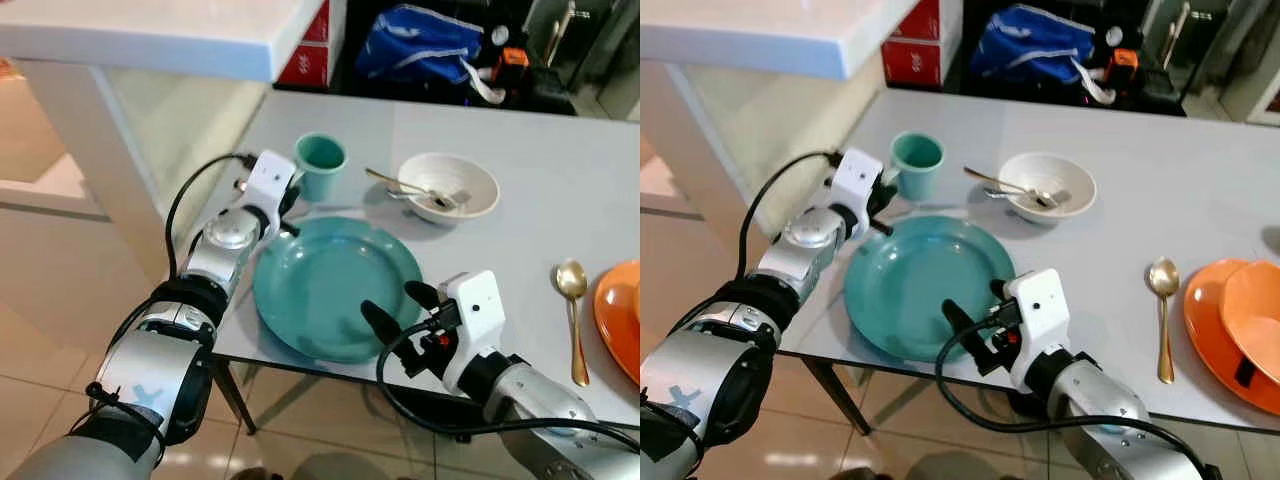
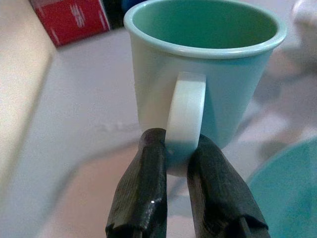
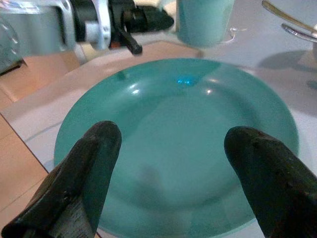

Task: Setting the table

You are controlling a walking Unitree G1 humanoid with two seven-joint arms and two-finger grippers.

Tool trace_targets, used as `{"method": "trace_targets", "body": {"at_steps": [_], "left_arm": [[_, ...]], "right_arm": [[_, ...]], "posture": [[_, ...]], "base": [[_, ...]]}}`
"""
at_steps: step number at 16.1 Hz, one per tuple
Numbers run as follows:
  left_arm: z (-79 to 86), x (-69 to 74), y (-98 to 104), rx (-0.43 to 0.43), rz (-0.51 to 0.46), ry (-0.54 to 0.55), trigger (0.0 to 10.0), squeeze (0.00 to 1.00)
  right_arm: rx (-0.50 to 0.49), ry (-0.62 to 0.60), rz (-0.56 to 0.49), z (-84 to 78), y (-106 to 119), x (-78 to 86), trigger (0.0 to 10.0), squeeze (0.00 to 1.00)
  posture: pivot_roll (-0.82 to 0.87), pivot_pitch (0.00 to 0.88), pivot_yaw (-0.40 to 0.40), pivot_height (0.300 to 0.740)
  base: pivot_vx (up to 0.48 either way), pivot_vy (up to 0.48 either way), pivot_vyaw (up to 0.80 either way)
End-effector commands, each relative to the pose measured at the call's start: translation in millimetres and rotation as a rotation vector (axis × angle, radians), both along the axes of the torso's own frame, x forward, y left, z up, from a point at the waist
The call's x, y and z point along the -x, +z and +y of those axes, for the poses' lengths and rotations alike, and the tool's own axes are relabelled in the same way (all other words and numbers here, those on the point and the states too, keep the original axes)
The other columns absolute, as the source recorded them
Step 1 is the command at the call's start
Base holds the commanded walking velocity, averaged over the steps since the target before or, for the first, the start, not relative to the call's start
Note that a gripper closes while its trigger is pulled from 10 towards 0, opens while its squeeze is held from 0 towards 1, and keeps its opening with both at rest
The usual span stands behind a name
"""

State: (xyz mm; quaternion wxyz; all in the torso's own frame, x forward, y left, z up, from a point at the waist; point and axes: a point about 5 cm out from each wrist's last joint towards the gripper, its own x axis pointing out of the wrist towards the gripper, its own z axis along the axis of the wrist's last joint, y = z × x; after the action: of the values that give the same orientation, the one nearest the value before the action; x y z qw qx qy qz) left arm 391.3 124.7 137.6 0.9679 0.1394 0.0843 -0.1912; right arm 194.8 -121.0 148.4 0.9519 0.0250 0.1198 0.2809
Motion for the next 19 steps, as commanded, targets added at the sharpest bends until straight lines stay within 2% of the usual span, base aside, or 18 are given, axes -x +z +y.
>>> {"method": "trace_targets", "body": {"at_steps": [1, 4, 9, 10, 11, 16, 19], "left_arm": [[1.2, -4.4, 9.7, -0.002, -0.036, 0.019, 10.0, 0.0], [5.6, -5.5, 8.8, 0.01, -0.032, 0.057, 10.0, 0.0], [12.1, -7.9, 13.0, 0.007, -0.044, 0.091, 10.0, 0.0], [13.0, -8.0, 12.6, 0.009, -0.037, 0.092, 10.0, 0.8], [13.8, -8.1, 12.3, 0.014, -0.03, 0.096, 10.0, 1.0], [10.6, -9.6, 18.0, 0.069, -0.027, 0.062, 10.0, 1.0], [8.0, -10.3, 25.7, 0.07, -0.077, 0.018, 10.0, 1.0]], "right_arm": [[0.013, -0.002, -0.006, 1.1, 4.0, 2.6, 10.0, 0.0], [-0.02, 0.006, -0.063, 6.2, 20.9, 0.9, 10.0, 0.0], [-0.048, -0.007, -0.06, 6.4, 25.9, 8.9, 10.0, 0.0], [-0.048, -0.011, -0.055, 6.4, 25.8, 8.4, 10.0, 0.0], [-0.051, -0.016, -0.057, 6.5, 26.3, 7.1, 10.0, 0.0], [-0.064, -0.031, -0.071, 6.6, 28.0, -0.6, 10.0, 0.0], [-0.07, -0.041, -0.089, 5.6, 29.7, -6.9, 10.0, 0.0]], "posture": [[-0.15, 0.119, 0.031, 0.74], [-0.19, 0.206, 0.013, 0.74], [-0.2, 0.223, 0.012, 0.74], [-0.2, 0.223, 0.012, 0.74], [-0.2, 0.222, 0.015, 0.74], [-0.17, 0.192, 0.023, 0.74], [-0.16, 0.164, 0.03, 0.74]], "base": [[0.0, 0.0, 0.0], [0.0, 0.0, 0.0], [0.0, 0.0, 0.0], [0.0, 0.0, 0.0], [0.0, 0.0, 0.0], [0.0, 0.0, 0.0], [0.0, 0.0, 0.0]]}}
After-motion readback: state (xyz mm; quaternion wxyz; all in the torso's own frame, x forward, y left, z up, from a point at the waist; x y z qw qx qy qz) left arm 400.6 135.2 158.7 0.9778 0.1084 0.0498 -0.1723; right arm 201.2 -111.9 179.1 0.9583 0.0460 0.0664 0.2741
